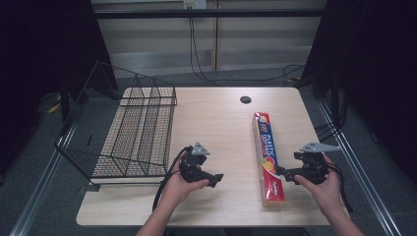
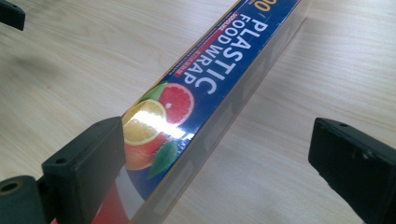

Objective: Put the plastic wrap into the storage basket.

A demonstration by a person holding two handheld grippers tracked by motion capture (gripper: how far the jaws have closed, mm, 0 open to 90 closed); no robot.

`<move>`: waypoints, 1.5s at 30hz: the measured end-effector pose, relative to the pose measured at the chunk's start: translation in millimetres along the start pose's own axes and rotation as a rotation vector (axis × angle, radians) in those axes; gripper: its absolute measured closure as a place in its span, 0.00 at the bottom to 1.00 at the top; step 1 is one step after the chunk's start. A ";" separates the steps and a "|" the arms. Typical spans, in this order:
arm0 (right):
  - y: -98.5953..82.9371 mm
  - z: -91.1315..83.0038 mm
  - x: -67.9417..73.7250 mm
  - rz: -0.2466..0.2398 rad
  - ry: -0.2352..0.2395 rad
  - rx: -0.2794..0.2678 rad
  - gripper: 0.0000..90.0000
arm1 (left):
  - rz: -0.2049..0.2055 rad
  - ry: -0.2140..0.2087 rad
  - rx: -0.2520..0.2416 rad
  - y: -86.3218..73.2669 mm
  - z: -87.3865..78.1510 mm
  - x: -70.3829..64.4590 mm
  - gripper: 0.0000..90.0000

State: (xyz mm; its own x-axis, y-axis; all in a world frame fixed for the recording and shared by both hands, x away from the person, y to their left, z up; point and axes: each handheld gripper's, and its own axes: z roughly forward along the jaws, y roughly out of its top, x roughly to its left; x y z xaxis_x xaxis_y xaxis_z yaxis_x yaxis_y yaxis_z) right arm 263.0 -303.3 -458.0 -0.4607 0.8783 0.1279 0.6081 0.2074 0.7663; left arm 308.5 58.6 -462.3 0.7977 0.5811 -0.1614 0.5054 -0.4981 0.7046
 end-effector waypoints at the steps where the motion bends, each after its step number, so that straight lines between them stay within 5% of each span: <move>1: 0.0 0.0 0.0 0.000 0.000 0.000 0.04 | 0.000 0.000 0.000 0.0 0.0 0.0 0.05; 20: 29.3 39.4 25.3 0.136 -0.072 0.091 0.06 | 0.020 -0.001 0.037 0.4 3.6 -2.4 0.05; 35: 26.5 50.8 34.8 0.156 -0.124 0.134 0.12 | 0.037 -0.004 0.079 0.4 6.5 -5.3 0.05; 45: 24.9 59.9 37.6 0.139 -0.153 0.183 0.20 | 0.029 -0.013 0.062 0.2 7.3 -5.6 0.05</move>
State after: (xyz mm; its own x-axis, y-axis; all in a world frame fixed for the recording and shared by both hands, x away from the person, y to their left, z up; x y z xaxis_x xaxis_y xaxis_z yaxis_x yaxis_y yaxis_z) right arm 299.5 -239.3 -471.8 -0.2700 0.9558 0.1167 0.7720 0.1424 0.6195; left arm 306.5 50.5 -466.3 0.8162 0.5579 -0.1505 0.5010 -0.5535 0.6653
